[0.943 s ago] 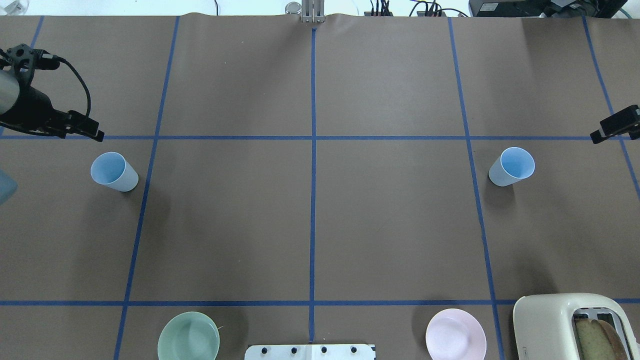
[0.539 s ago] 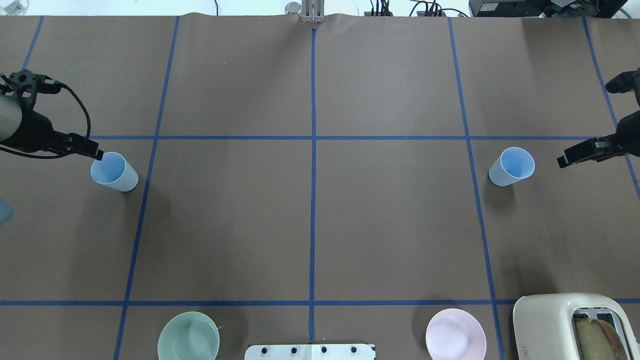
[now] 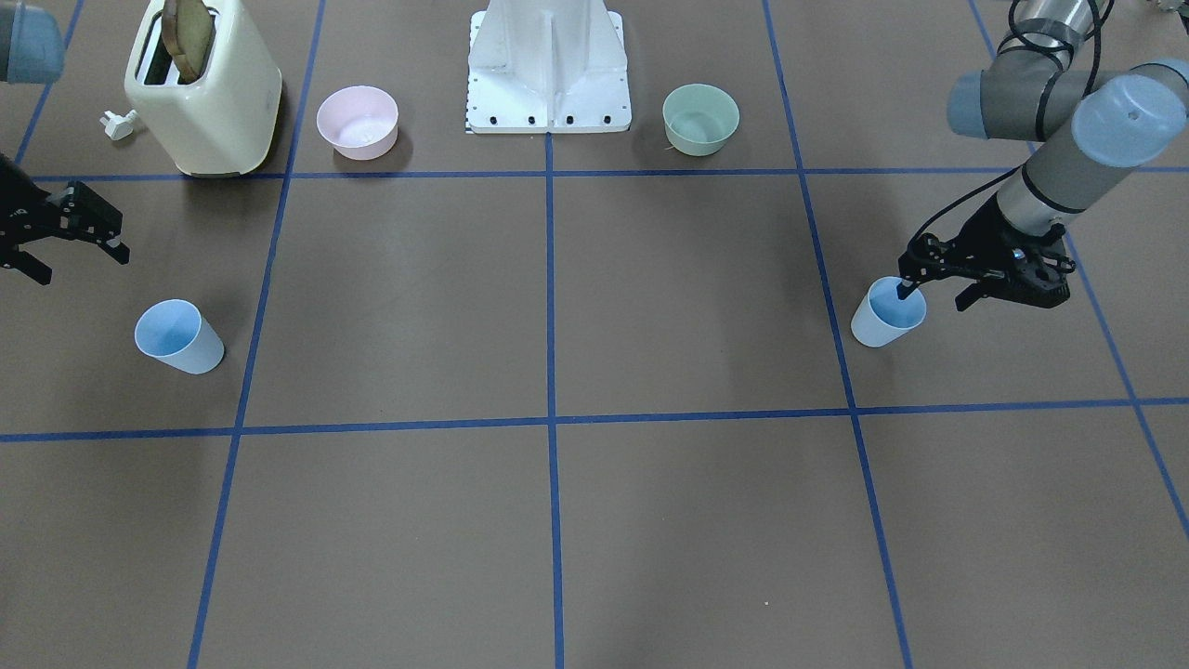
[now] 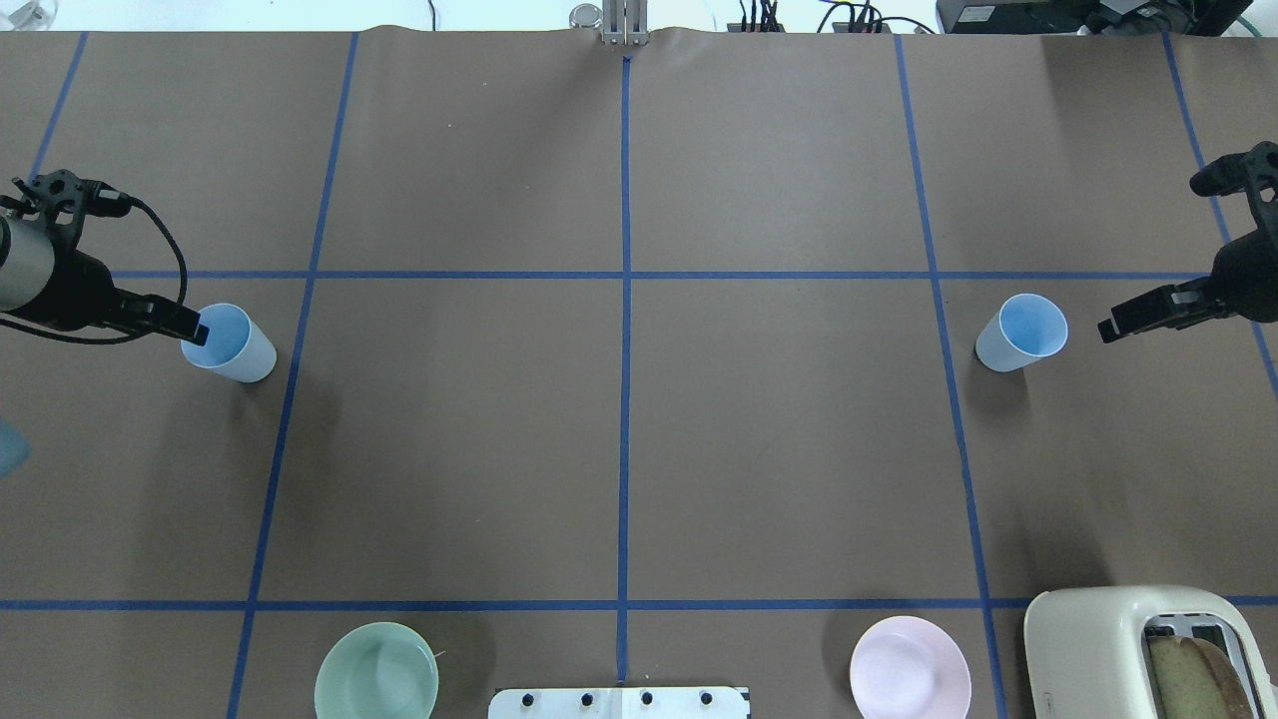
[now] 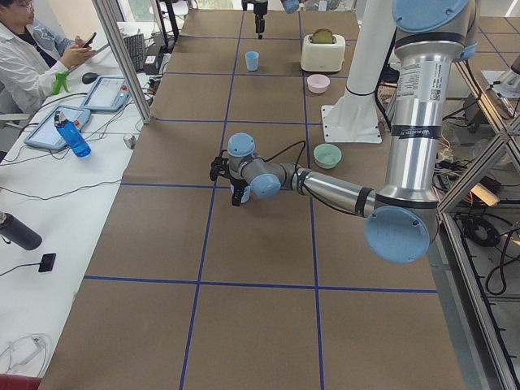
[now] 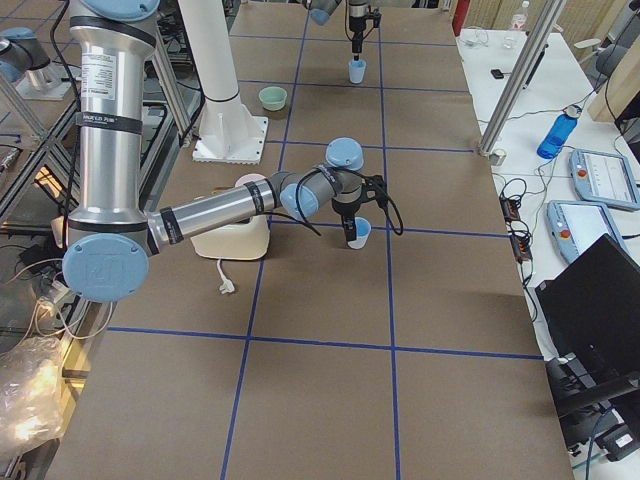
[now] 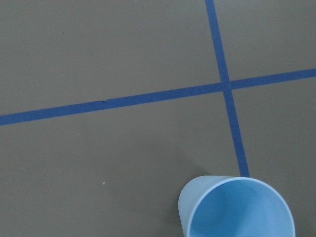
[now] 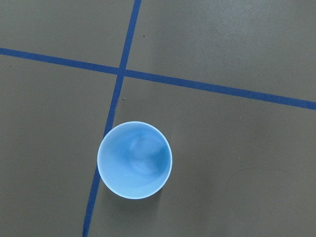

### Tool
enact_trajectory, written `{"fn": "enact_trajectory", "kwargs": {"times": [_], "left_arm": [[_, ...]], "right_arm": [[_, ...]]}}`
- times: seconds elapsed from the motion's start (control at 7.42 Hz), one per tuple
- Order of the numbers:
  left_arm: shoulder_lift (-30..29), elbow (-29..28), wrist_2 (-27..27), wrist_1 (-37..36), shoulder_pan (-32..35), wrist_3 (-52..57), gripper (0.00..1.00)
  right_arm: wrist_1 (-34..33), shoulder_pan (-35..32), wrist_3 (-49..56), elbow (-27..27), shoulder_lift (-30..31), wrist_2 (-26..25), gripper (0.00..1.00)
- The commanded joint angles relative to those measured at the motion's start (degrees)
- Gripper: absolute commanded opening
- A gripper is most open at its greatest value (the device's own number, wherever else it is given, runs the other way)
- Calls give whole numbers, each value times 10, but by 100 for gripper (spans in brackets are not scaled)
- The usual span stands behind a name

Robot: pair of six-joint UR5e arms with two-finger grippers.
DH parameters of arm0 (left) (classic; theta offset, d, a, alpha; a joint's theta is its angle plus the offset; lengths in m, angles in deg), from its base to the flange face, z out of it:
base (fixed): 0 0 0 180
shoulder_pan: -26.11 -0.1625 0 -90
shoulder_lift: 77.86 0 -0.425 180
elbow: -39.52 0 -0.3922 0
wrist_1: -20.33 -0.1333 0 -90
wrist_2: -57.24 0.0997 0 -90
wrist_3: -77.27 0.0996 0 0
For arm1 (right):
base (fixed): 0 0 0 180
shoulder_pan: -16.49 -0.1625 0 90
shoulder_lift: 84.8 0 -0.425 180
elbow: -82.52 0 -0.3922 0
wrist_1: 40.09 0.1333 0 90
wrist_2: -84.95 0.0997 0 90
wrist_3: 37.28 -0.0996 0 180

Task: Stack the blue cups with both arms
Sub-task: 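Lower the left gripper to its blue cup while the right gripper lowers to the other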

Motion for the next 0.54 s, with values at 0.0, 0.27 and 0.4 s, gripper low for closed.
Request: {"fn": "enact_trajectory", "kwargs": {"times": [0.0,0.27,0.4], "left_arm": [[-2,-12,0,0,-7,1,84],[-4,-17,-4,0,-11,1,78],[-5,-17,-6,0,-11,1,72]], "right_arm": [[-4,3,1,-26,-44,-2,94],[-6,10,6,-40,-60,-10,90],[-7,15,7,-46,-67,-10,87]]}}
